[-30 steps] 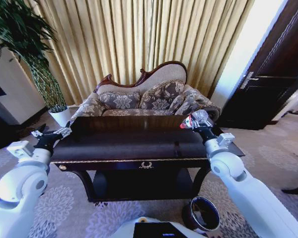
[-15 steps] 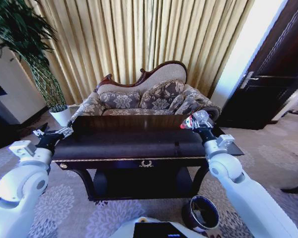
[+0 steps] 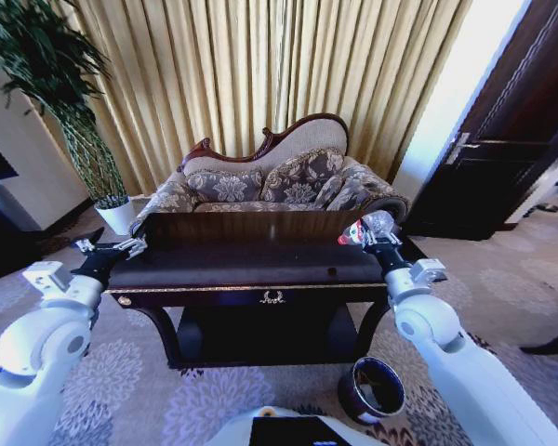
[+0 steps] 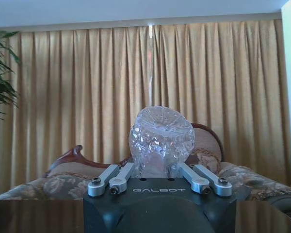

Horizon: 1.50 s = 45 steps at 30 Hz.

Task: Move to the front of the table and place the trash on the table into the trash bin.

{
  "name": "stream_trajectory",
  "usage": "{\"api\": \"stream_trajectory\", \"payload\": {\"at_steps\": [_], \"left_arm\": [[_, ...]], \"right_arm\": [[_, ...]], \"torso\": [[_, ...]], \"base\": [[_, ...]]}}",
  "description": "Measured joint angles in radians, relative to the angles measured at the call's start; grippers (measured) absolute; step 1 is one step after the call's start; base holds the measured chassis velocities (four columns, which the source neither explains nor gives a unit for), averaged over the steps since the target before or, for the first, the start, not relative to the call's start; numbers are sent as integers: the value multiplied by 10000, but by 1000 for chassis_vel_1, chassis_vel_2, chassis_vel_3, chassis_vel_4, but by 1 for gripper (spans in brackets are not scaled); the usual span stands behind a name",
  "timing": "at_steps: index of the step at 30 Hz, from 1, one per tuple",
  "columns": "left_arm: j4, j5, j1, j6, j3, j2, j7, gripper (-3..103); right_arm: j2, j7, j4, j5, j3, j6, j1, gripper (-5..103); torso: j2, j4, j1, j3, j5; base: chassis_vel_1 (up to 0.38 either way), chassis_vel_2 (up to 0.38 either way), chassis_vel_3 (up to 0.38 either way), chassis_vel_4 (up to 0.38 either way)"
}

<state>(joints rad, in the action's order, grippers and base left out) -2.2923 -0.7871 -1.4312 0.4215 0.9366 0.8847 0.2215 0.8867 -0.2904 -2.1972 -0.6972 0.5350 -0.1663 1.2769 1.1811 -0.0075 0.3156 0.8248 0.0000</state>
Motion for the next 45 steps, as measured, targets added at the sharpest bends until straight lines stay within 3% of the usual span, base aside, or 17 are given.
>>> {"api": "stream_trajectory", "payload": {"at_steps": [37, 41, 45], "left_arm": [[50, -14, 22, -23, -57, 85, 67, 100], [28, -13, 9, -25, -57, 129, 69, 100], [2, -13, 33, -27, -23, 208, 85, 100]], "right_arm": [[138, -91, 42, 300, 118, 140, 214, 24], [212, -248, 203, 598, 363, 319, 504, 24], [457, -461, 633, 1532, 1063, -22, 1591, 24]], "torso": [[4, 3, -6, -3, -1], [-1, 3, 2, 2, 0], [-2, -1, 6, 3, 2]], "base": [[118, -111, -111, 118], [0, 0, 0, 0], [0, 0, 0, 0]]}}
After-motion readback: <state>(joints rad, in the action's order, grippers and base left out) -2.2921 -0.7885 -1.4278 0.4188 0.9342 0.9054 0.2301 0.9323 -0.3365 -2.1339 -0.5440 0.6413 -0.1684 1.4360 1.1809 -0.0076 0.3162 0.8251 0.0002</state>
